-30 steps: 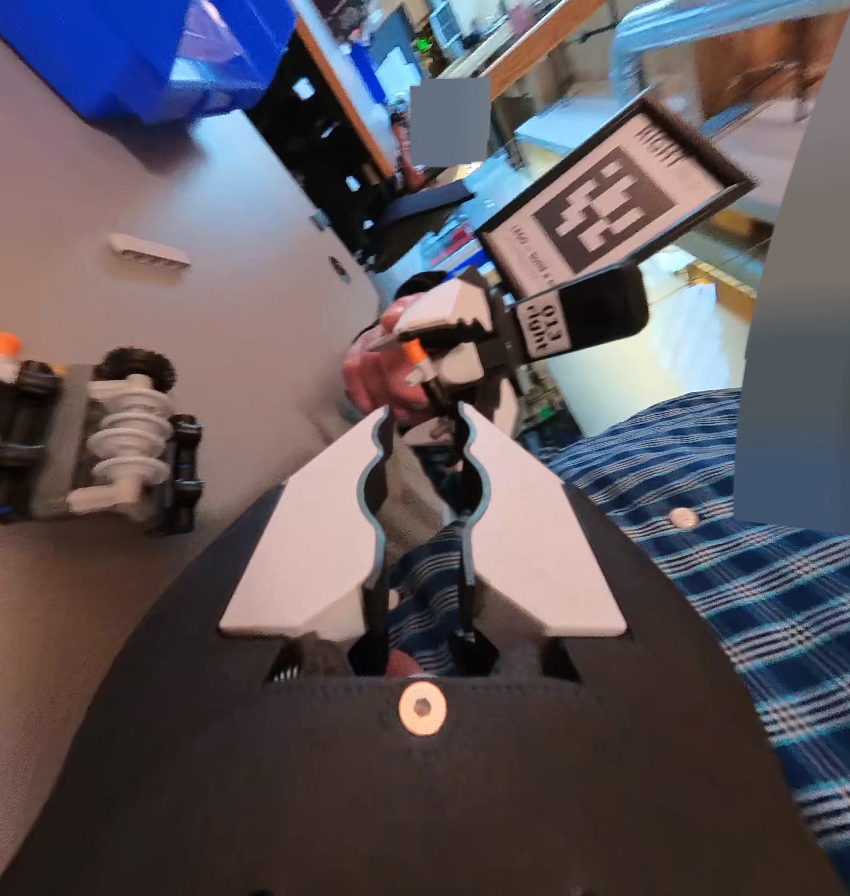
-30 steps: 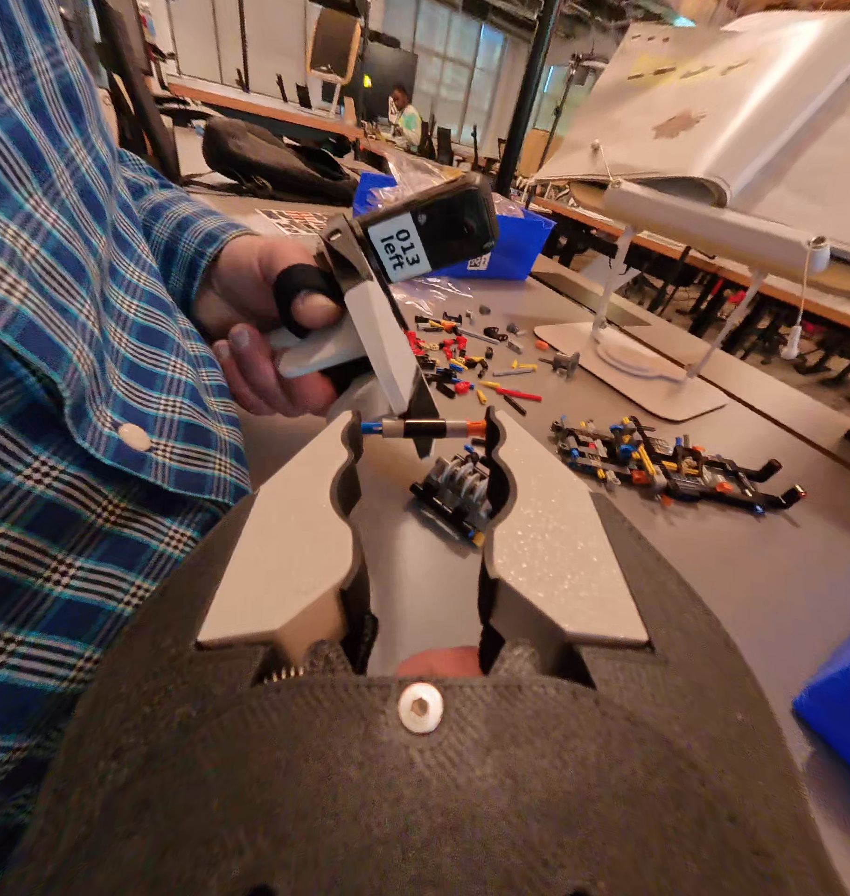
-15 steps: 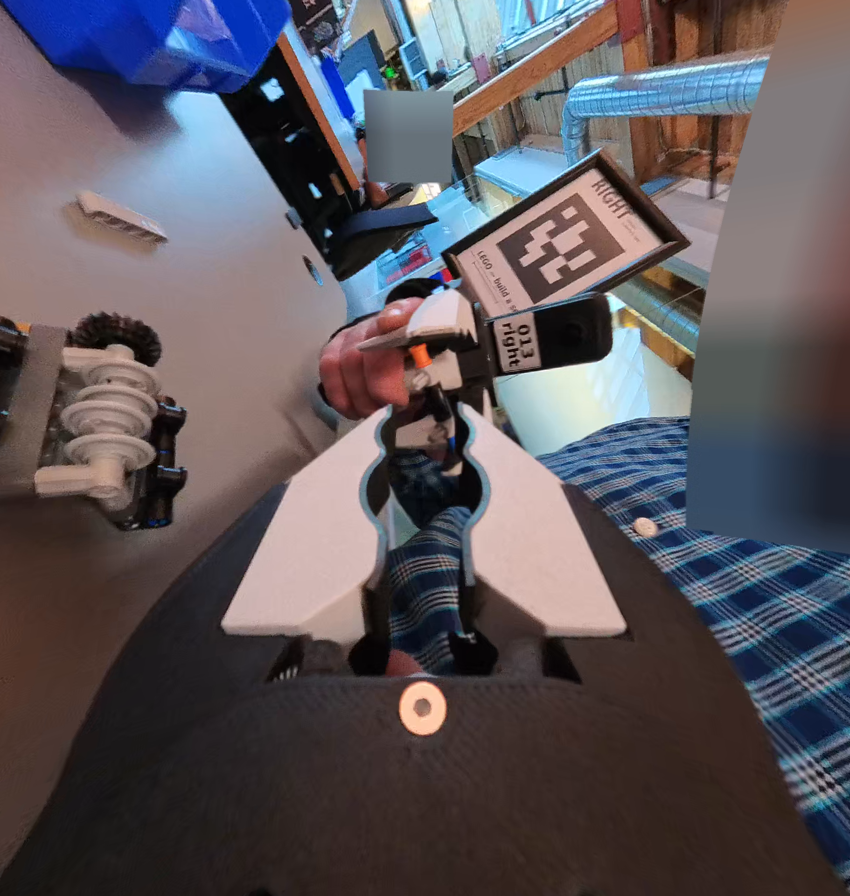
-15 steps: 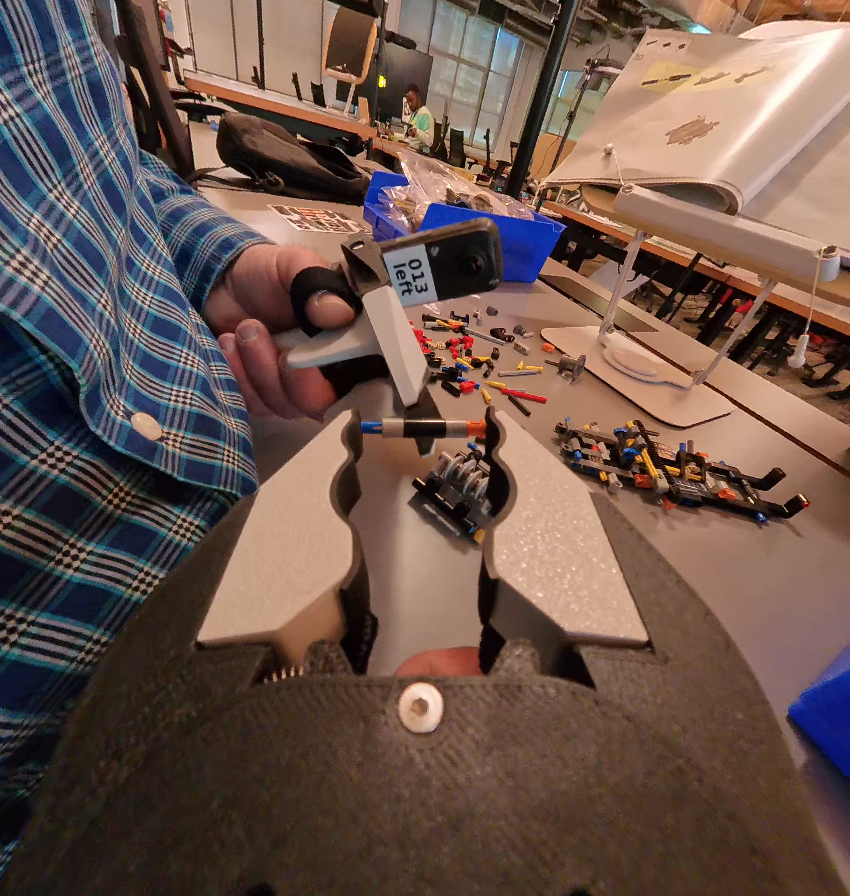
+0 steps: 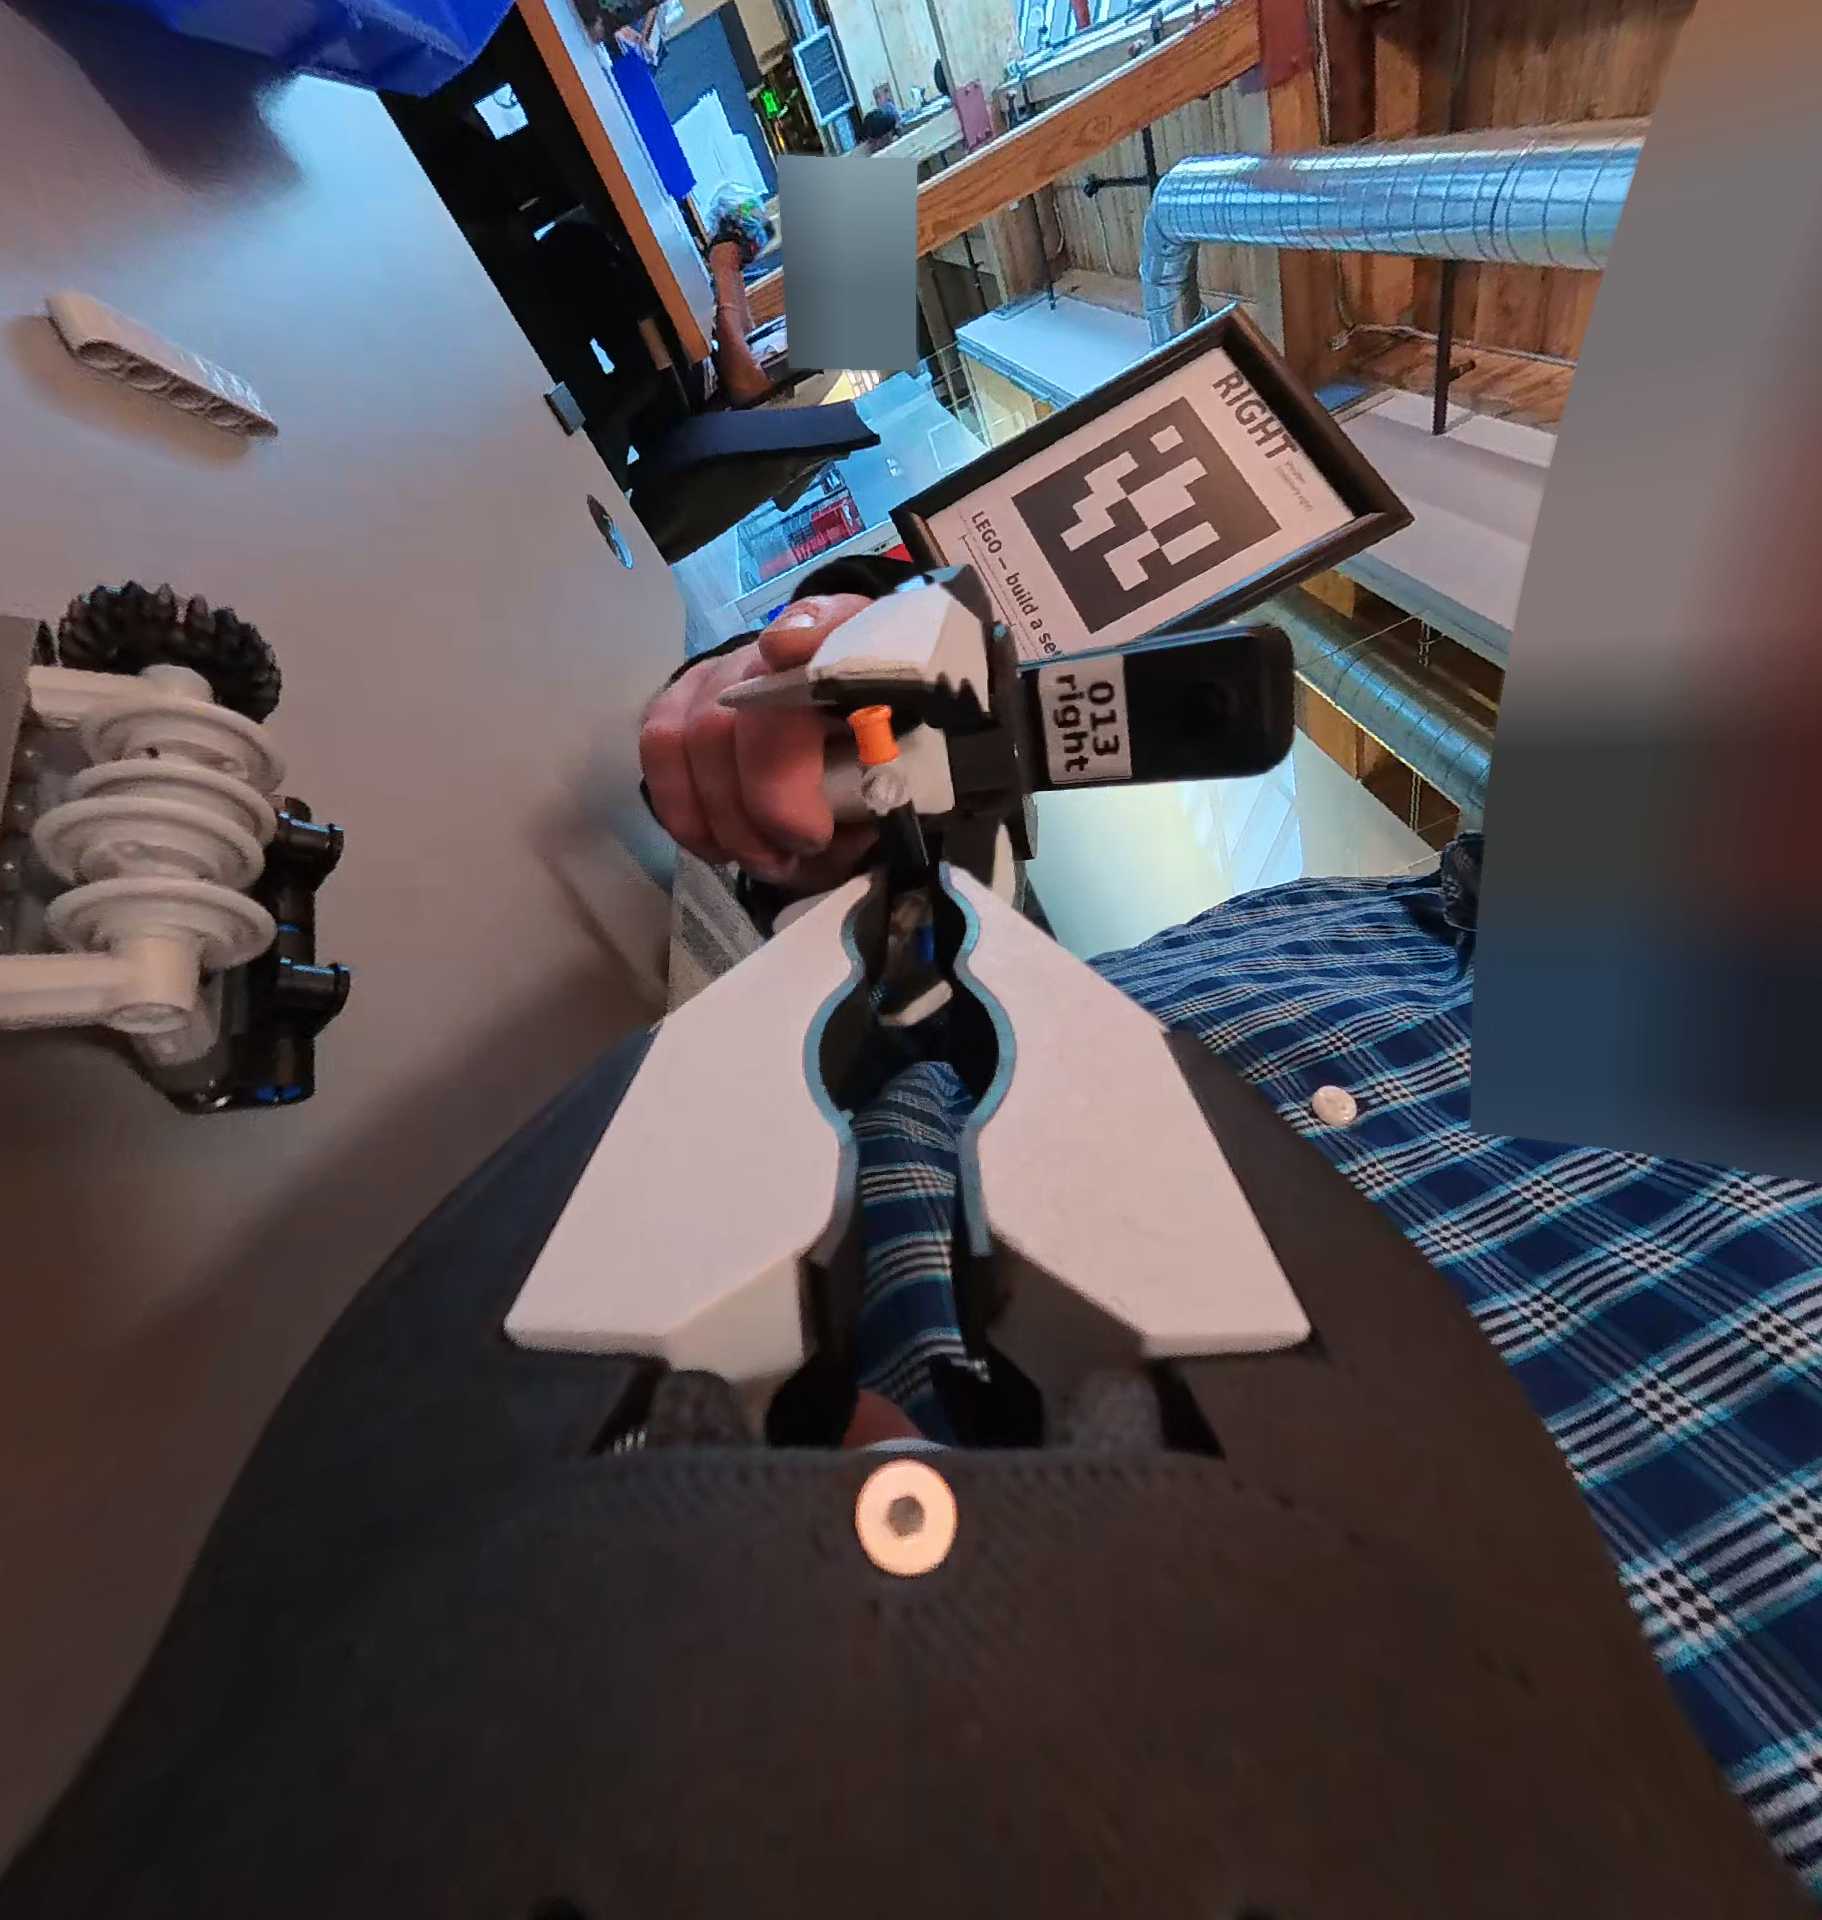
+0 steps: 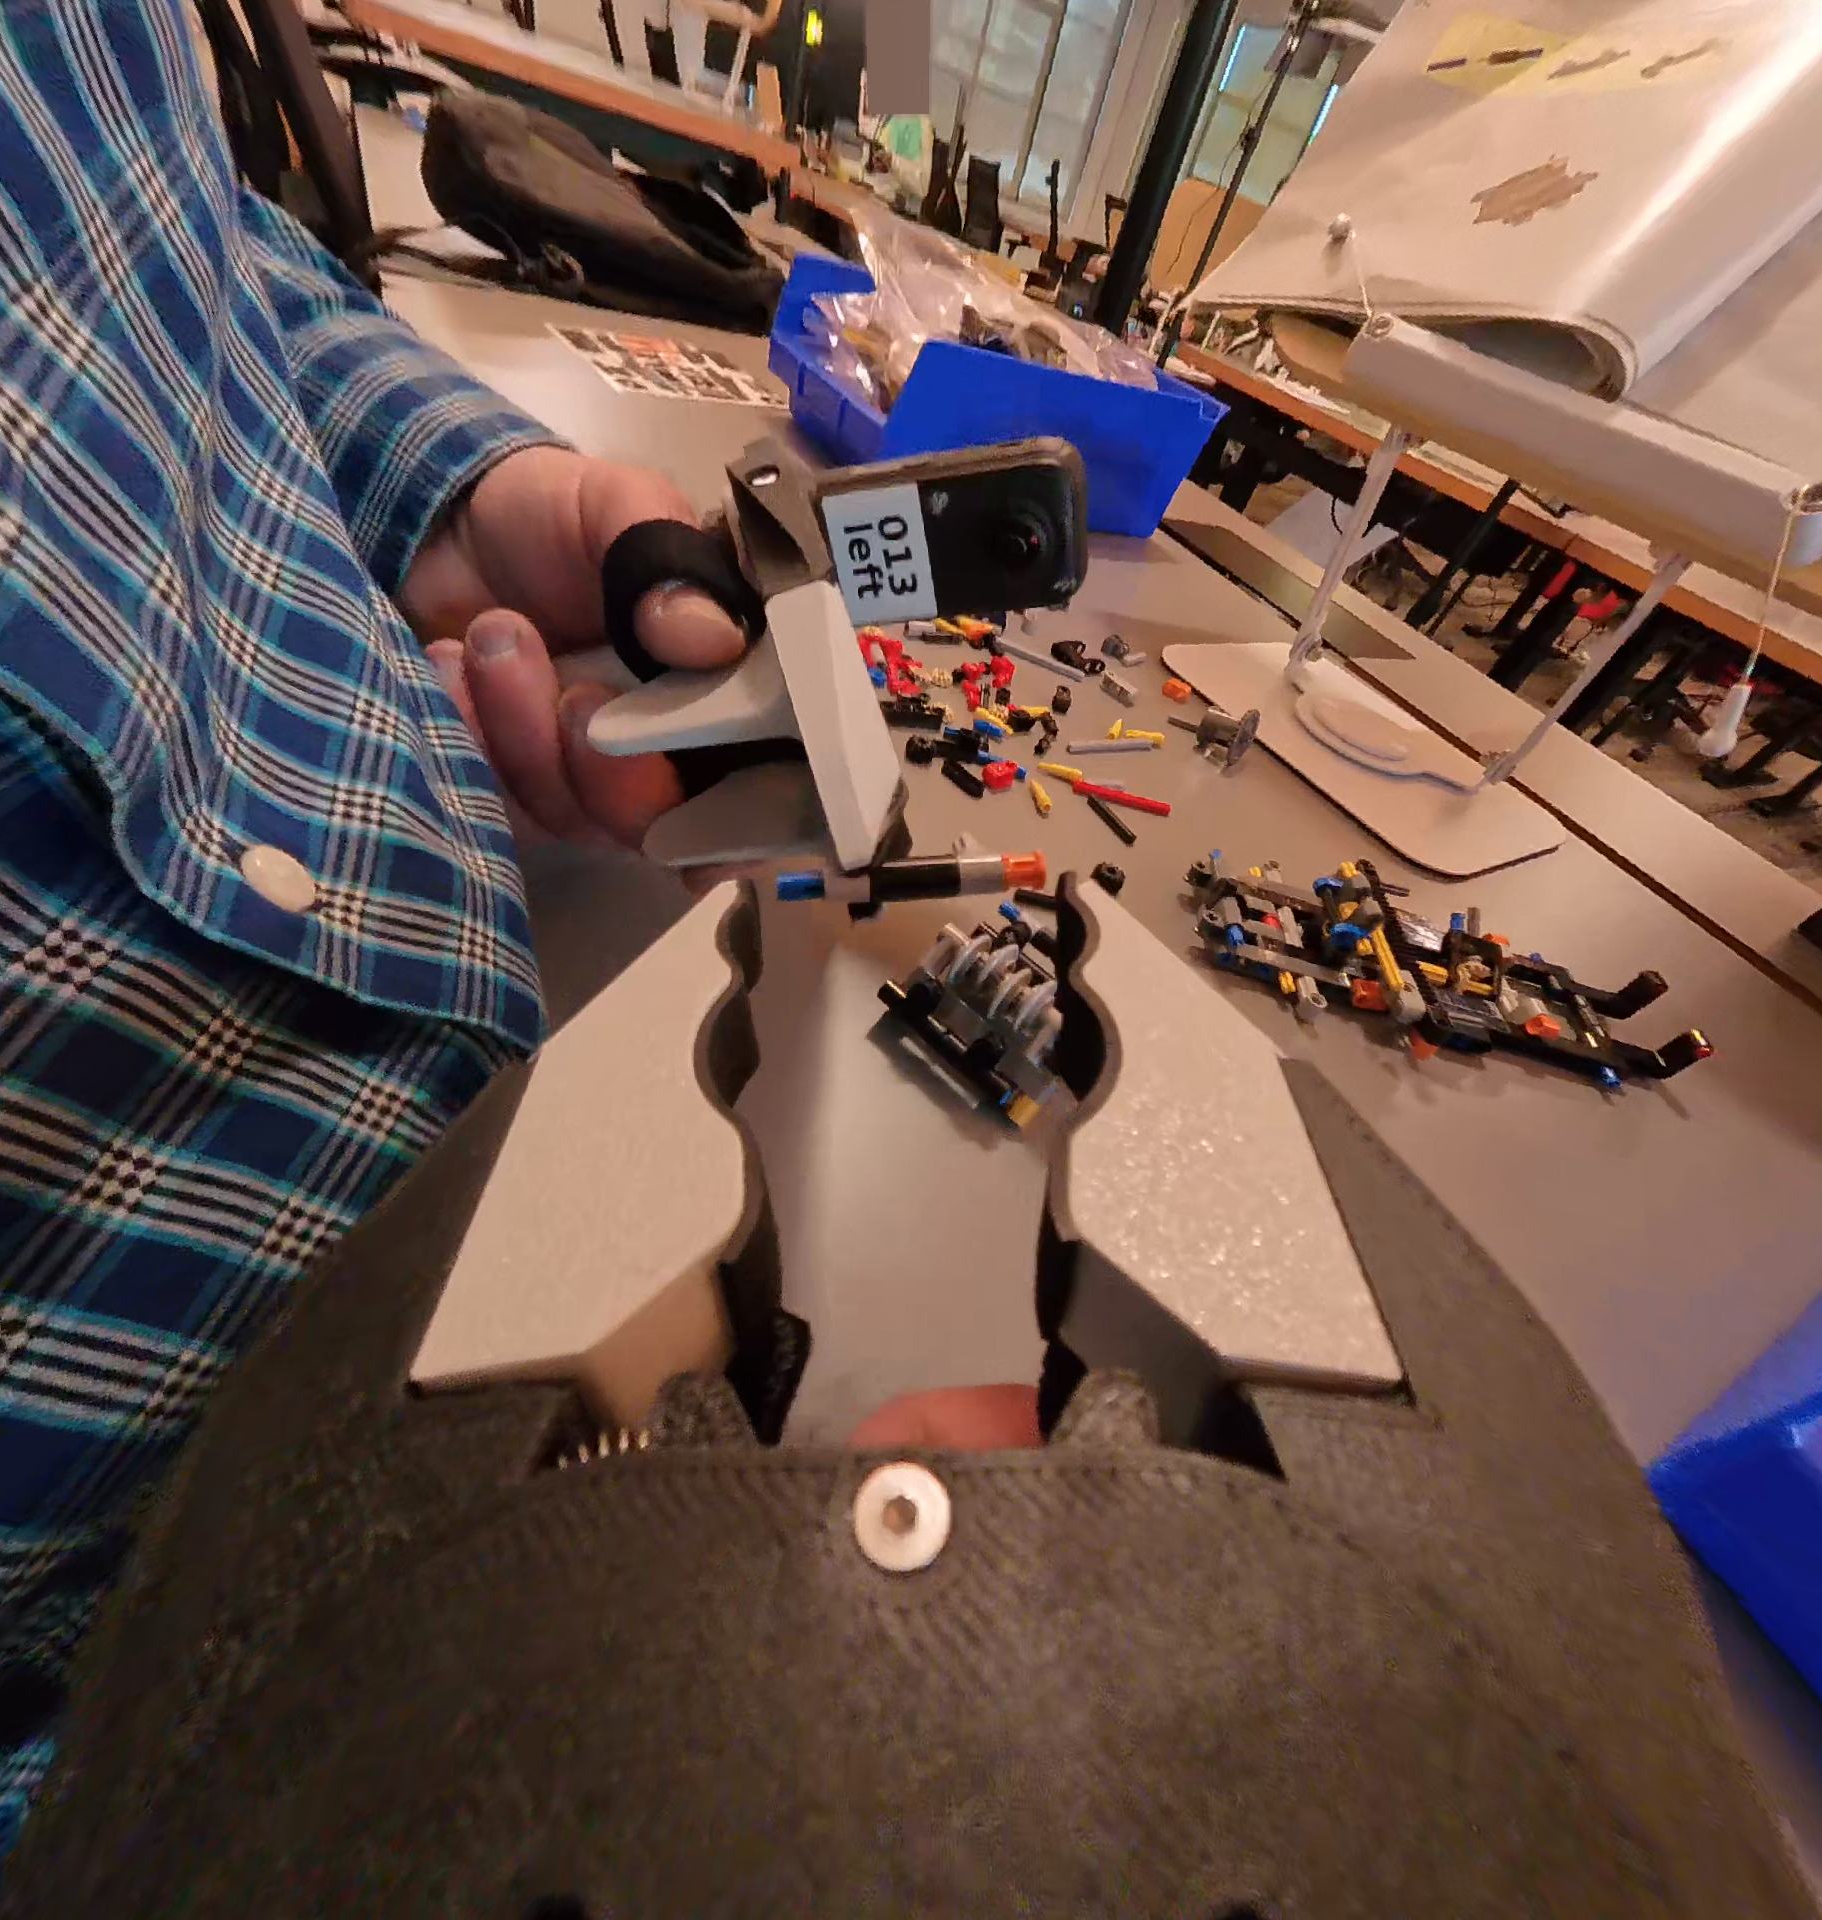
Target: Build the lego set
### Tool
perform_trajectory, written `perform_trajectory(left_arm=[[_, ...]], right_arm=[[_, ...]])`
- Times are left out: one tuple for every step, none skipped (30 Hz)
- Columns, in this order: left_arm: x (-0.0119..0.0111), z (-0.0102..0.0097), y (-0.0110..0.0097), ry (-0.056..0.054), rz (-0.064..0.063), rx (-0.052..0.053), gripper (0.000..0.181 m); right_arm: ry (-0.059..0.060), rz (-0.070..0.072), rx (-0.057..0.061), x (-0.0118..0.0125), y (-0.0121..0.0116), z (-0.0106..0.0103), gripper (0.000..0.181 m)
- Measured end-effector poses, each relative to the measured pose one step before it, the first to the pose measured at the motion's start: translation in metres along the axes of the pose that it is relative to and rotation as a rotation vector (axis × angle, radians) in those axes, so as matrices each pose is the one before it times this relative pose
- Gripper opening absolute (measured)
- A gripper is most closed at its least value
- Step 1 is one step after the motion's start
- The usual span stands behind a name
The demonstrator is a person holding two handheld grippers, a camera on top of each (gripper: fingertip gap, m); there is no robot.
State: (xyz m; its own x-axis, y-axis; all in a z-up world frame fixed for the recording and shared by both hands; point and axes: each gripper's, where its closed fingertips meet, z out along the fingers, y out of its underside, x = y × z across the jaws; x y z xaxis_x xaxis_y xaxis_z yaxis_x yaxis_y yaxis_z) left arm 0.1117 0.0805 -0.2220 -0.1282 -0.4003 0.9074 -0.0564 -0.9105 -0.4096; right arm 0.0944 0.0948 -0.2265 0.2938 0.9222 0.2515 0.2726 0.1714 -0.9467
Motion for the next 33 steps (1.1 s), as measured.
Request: perform_trajectory(left_arm=[[-0.00119, -0.00049, 0.00053, -0.0087, 0.0005, -0.0080, 0.004], [-0.00087, -0.00014, 0.00197, -0.0056, -0.0010, -0.0169, 0.004], [0.00001, 0.00013, 0.00174, -0.0006, -0.0005, -0.0137, 0.004], [-0.00044, 0.00044, 0.00104, -0.0034, -0.0046, -0.0075, 0.004], [-0.00050, 0.00042, 0.00130, -0.0025, -0.0055, -0.0113, 0.004], [-0.00082, 0.00021, 0.00112, -0.0058, 0.0000, -0.0107, 0.004], [-0.00153, -0.00002, 0.00062, -0.0117, 0.0012, -0.0081, 0.004], [-0.00180, 0.00004, 0.00112, -0.0131, -0.0020, -0.0111, 0.004], [-0.00101, 0.00033, 0.00181, -0.0077, -0.0011, -0.0148, 0.004], [-0.00102, 0.00031, 0.00080, -0.0083, 0.0017, -0.0069, 0.004], [-0.00119, -0.00002, 0.00003, -0.0089, -0.0002, -0.0013, 0.004], [-0.00050, -0.00019, 0.00009, -0.0051, 0.0042, -0.0013, 0.005], [-0.00149, -0.00070, -0.00130, -0.0160, 0.0059, 0.0054, 0.005], [-0.00309, -0.00163, -0.00286, -0.0287, 0.0076, 0.0139, 0.006], [-0.00304, -0.00281, -0.00347, -0.0316, 0.0176, 0.0157, 0.012], [-0.00283, -0.00450, -0.00320, -0.0384, 0.0332, 0.0115, 0.017], [-0.00445, -0.00587, -0.00380, -0.0548, 0.0506, 0.0129, 0.018], [-0.00735, -0.00627, -0.00249, -0.0762, 0.0688, 0.0031, 0.019], [-0.00749, -0.00604, -0.00213, -0.0779, 0.0772, 0.0025, 0.019], [-0.00744, -0.00472, -0.00060, -0.0775, 0.0803, -0.0068, 0.019], [-0.00838, -0.00245, 0.00417, -0.0825, 0.1005, -0.0356, 0.020], [-0.00864, -0.00081, 0.00647, -0.0831, 0.1117, -0.0472, 0.021], [-0.00361, 0.00088, 0.00610, -0.0482, 0.0932, -0.0391, 0.021], [-0.00058, 0.00232, 0.00531, -0.0234, 0.0637, -0.0324, 0.023], [-0.00033, 0.00203, 0.00195, -0.0224, 0.0564, -0.0103, 0.024], [0.00092, 0.00148, -0.00011, -0.0134, 0.0529, 0.0029, 0.023], [0.00023, 0.00238, 0.00198, -0.0120, 0.0366, -0.0153, 0.023], [-0.00133, 0.00340, 0.00411, -0.0149, 0.0252, -0.0293, 0.024], [0.00111, 0.00323, 0.00240, 0.0022, 0.0202, -0.0143, 0.024], [0.00243, 0.00283, 0.00041, 0.0096, 0.0109, -0.0034, 0.024], [0.00101, 0.00262, 0.00000, -0.0013, 0.0106, -0.0044, 0.025], [0.00096, 0.00176, -0.00131, -0.0008, 0.0119, 0.0008, 0.026], [0.00130, 0.00168, -0.00123, 0.0071, 0.0051, -0.0009, 0.027]], right_arm=[[-0.0054, -0.0048, -0.0118, -0.00046, 0.00068, -0.00081, 0.054], [-0.0041, -0.0098, -0.0076, -0.00048, -0.00006, -0.00097, 0.053], [-0.0022, -0.0100, -0.0114, 0.00012, 0.00035, -0.00086, 0.051], [-0.0107, -0.0077, -0.0143, -0.00094, 0.00076, -0.00035, 0.050], [-0.0132, -0.0104, -0.0131, -0.00179, 0.00070, 0.00011, 0.049], [-0.0083, -0.0153, -0.0123, -0.00157, 0.00057, 0.00038, 0.048], [-0.0015, -0.0188, -0.0188, -0.00069, 0.00156, 0.00053, 0.047], [-0.0030, -0.0176, -0.0217, -0.00072, 0.00217, 0.00037, 0.047], [-0.0085, -0.0161, -0.0166, -0.00157, 0.00143, 0.00006, 0.047], [-0.0043, -0.0117, -0.0153, -0.00082, 0.00115, 0.00013, 0.047], [-0.0038, 0.0039, -0.0165, -0.00011, 0.00154, 0.00053, 0.046], [-0.0038, 0.0114, -0.0073, 0.00001, 0.00078, 0.00046, 0.046], [0.0066, 0.0164, -0.0078, 0.00123, 0.00136, 0.00095, 0.046], [0.0187, 0.0261, -0.0146, 0.00322, 0.00285, 0.00158, 0.046], [0.0179, 0.0319, -0.0184, 0.00352, 0.00433, 0.00171, 0.046], [0.0178, 0.0360, -0.0118, 0.00360, 0.00453, 0.00145, 0.046], [0.0202, 0.0482, -0.0109, 0.00415, 0.00440, 0.00171, 0.046], [0.0099, 0.0494, -0.0158, 0.00208, 0.00475, 0.00219, 0.046], [0.0040, 0.0365, -0.0189, 0.00002, 0.00465, 0.00260, 0.046], [0.0160, 0.0277, -0.0218, 0.00121, 0.00448, 0.00297, 0.046], [0.0122, 0.0302, -0.0270, 0.00062, 0.00437, 0.00360, 0.046], [0.0014, 0.0258, -0.0200, -0.00092, 0.00301, 0.00357, 0.046], [0.0094, 0.0234, -0.0193, 0.00032, 0.00228, 0.00354, 0.046], [0.0079, 0.0133, -0.0240, -0.00013, 0.00210, 0.00310, 0.046], [0.0032, 0.0157, -0.0100, -0.00043, 0.00001, 0.00250, 0.046], [0.0122, 0.0205, -0.0015, 0.00135, -0.00106, 0.00185, 0.046], [-0.0072, 0.0166, -0.0099, -0.00154, 0.00041, 0.00178, 0.046], [-0.0013, 0.0121, -0.0154, -0.00052, 0.00173, 0.00195, 0.046], [0.0076, 0.0086, -0.0221, 0.00126, 0.00305, 0.00226, 0.046], [0.0034, 0.0045, -0.0154, 0.00074, 0.00201, 0.00156, 0.046], [0.0040, 0.0017, 0.0029, 0.00071, -0.00096, 0.00045, 0.046], [0.0039, 0.0140, -0.0097, 0.00138, 0.00097, 0.00076, 0.046], [-0.0018, 0.0075, -0.0105, 0.00034, 0.00151, 0.00123, 0.046]])
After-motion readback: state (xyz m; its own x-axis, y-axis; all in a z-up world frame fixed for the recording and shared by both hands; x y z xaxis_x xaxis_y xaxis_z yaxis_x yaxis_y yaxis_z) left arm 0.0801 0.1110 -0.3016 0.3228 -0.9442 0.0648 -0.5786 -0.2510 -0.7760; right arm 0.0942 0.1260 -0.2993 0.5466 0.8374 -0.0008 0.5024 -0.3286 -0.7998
